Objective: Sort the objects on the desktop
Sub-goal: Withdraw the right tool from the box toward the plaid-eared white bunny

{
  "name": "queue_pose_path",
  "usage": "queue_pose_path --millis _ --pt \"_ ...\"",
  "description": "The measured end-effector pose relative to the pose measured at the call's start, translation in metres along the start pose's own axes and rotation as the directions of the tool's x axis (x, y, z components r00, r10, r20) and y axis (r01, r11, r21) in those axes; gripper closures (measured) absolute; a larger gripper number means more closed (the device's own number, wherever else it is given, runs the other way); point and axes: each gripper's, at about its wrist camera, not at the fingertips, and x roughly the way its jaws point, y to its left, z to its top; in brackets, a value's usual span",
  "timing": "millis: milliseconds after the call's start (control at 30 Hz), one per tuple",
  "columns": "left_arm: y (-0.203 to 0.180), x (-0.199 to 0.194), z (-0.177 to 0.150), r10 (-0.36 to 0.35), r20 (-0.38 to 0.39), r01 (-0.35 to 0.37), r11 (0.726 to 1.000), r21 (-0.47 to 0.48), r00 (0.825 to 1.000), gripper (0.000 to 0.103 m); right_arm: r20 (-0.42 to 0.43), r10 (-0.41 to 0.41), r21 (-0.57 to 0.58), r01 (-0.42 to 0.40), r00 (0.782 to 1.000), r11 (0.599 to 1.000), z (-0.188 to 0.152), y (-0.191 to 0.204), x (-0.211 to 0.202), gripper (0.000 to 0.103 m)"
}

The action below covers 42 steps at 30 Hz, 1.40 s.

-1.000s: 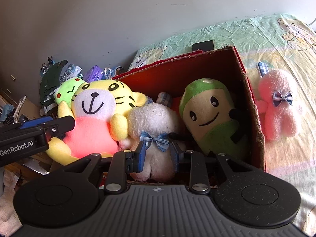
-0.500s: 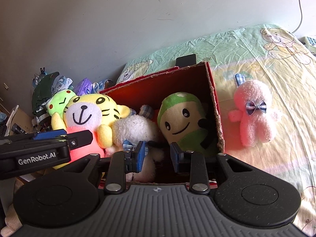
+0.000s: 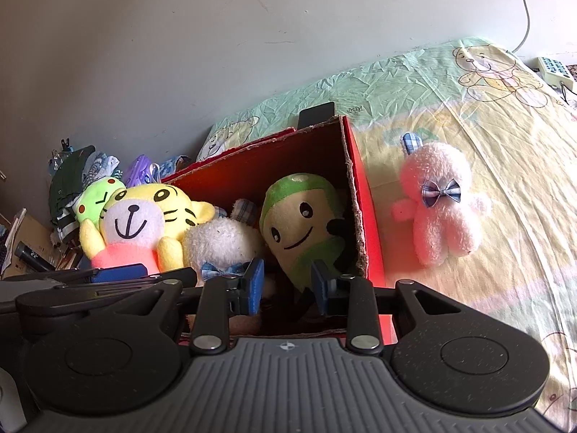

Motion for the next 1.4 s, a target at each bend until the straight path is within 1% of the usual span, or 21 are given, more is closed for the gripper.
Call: queue_pose_path --millis 200,333,433,700,867,1100,1167,1400 --pt "-0.004 0.009 0.0 0.001 -0.018 -0.001 1.0 0.012 1.0 0.041 0.002 0.018 0.002 -0.018 1.0 1.0 0.0 -0.002 0.001 0.071" --pt "-0.008 0.014 0.0 0.005 -0.033 -0.004 1.0 0.018 0.999 0.041 0.012 0.035 0.008 -0.035 0.999 0.999 0.001 -0.004 -0.002 0.069" --pt "-0.011 0.016 0.001 0.021 -0.041 -0.021 1.0 0.012 0.999 0.041 0.017 0.043 -0.009 -0.043 0.999 0.999 0.003 -0.005 -0.004 0.067" --pt "-0.019 0.009 0.006 0.084 -0.033 -0.084 0.996 -0.023 0.996 0.041 0.016 0.114 -0.037 -0.114 0.993 0.993 0.014 -0.016 -0.013 0.067" --pt "-0.031 0.004 0.008 0.1 -0.033 -0.102 0.994 -0.046 0.994 0.041 0.005 0.132 -0.065 -0.131 0.991 0.989 0.019 -0.026 -0.022 0.067" --pt "-0.047 0.002 0.01 0.11 -0.044 -0.113 0.991 -0.071 0.993 0.035 0.001 0.122 -0.078 -0.122 0.993 0.989 0.023 -0.045 -0.032 0.067" --pt "-0.053 0.001 0.01 0.111 -0.046 -0.114 0.991 -0.071 0.993 0.031 0.0 0.107 -0.084 -0.106 0.994 0.991 0.023 -0.051 -0.033 0.067" --pt "-0.073 -0.001 0.015 0.118 -0.044 -0.121 0.99 -0.068 0.992 0.03 -0.002 0.088 -0.086 -0.088 0.996 0.992 0.026 -0.073 -0.04 0.067"
